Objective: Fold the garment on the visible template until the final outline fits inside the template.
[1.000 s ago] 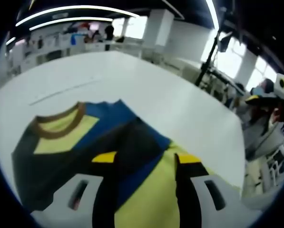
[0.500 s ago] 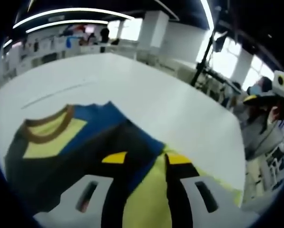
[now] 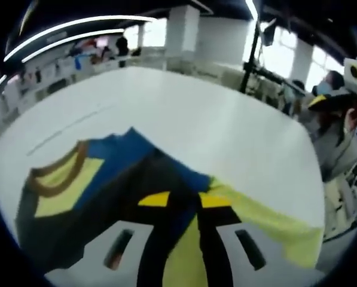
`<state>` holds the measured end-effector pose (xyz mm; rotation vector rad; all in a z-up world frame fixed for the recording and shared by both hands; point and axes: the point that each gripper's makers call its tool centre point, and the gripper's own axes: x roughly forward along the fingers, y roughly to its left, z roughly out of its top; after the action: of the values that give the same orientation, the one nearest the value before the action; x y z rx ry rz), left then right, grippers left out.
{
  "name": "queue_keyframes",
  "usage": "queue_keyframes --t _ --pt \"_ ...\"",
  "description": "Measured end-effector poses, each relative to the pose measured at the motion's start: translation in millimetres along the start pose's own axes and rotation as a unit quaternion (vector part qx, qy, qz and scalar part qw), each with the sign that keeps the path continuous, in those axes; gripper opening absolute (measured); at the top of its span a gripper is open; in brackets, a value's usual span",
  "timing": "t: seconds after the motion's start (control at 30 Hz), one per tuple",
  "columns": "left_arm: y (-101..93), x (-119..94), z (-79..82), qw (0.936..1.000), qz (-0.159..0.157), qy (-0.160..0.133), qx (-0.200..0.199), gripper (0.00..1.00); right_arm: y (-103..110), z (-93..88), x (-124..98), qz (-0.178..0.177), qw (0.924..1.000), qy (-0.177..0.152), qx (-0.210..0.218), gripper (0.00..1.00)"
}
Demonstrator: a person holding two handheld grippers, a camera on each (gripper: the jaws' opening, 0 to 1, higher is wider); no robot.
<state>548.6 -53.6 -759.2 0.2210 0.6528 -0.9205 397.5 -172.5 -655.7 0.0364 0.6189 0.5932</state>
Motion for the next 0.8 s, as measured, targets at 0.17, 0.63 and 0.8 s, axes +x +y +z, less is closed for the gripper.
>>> queue_keyframes --t 0.17,0.63,0.8 --pt "-1.0 2 -2.9 1.0000 -0.002 0.007 0.001 0.06 -1 -0.4 0 0.000 1.0000 0.001 0.001 1.00" --pt "-4.3 -3 -2.8 0.9991 -0.008 0.002 -0.042 0.00 -1 -1.0 -3 -0.003 1.0000 0.001 0.001 1.00" --pt "-12.6 -9 2.5 0.9985 -0.019 -0.008 -0.050 0.00 0 -0.6 -4 -0.004 1.0000 -0.001 0.001 1.00"
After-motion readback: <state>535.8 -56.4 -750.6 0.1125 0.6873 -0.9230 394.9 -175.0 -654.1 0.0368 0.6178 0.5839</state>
